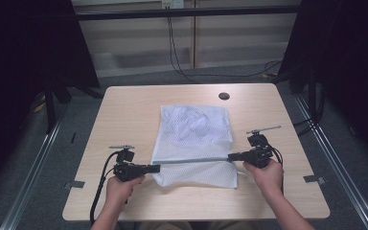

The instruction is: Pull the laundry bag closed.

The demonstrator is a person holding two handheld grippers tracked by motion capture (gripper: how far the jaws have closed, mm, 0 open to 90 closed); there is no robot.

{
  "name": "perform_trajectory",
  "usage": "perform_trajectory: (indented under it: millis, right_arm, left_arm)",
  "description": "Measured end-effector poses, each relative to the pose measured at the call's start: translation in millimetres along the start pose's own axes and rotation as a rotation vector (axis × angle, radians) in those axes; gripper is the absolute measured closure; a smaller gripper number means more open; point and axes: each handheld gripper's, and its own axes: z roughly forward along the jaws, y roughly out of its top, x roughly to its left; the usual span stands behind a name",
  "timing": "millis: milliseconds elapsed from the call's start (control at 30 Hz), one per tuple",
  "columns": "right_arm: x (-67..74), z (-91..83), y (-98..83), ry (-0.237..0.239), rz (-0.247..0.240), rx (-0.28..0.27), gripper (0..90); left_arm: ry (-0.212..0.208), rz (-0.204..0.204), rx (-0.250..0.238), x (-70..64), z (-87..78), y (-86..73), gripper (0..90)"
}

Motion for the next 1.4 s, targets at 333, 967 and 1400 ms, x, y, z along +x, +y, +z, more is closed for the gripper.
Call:
perform_trajectory:
  millis: [333, 967, 1400]
  right_arm:
    - [-8.4, -7.4, -2.9, -0.018, 0.013, -0.010, 86.7]
    - [-11.1, -9.6, -5.4, -0.031, 0.004, -0.004, 86.7]
    - [-12.4, -13.3, -8.5, -0.053, -0.002, -0.040, 76.7]
  left_arm:
    - [-0.001, -0.009, 0.001, 0.1, 0.0, -0.2, 87.6]
    - [-0.016, -0.008, 0.011, -0.3, 2.2, -0.7, 87.4]
    - [-0.002, 0.016, 0.033, -0.5, -1.0, 0.1, 57.0]
